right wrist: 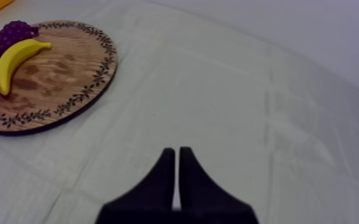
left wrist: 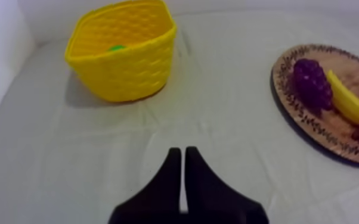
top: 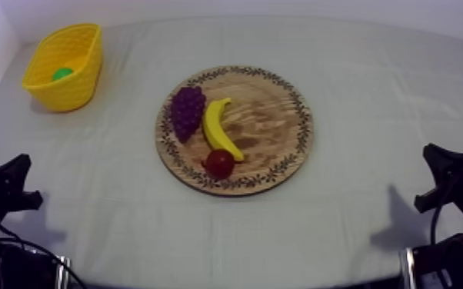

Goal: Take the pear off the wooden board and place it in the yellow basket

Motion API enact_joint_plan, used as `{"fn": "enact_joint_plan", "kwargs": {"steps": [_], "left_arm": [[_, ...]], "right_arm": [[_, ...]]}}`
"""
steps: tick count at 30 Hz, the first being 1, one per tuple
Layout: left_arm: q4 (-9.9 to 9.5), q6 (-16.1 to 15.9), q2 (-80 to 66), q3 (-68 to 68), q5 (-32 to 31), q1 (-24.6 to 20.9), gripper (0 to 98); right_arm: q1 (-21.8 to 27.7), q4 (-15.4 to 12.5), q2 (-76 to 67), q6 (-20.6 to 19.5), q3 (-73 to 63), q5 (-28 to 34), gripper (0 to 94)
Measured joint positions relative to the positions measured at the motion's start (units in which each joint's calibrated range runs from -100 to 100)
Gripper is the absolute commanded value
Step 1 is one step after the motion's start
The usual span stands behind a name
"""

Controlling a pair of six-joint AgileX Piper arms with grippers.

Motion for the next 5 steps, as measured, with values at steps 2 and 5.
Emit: {"fn": "enact_joint_plan", "kwargs": {"steps": [2,5], "left_arm": [[0.0,3.2,0.0,0.0,0.0,0.0,0.1],[0.0,7.1,0.0,0.1,0.0,0.0,0.1]], "right_arm": [[0.0,0.0,0.0,0.0,0.0,0.0,0.4],[0.0,0.0,0.0,0.0,0.0,0.0,0.4]]}}
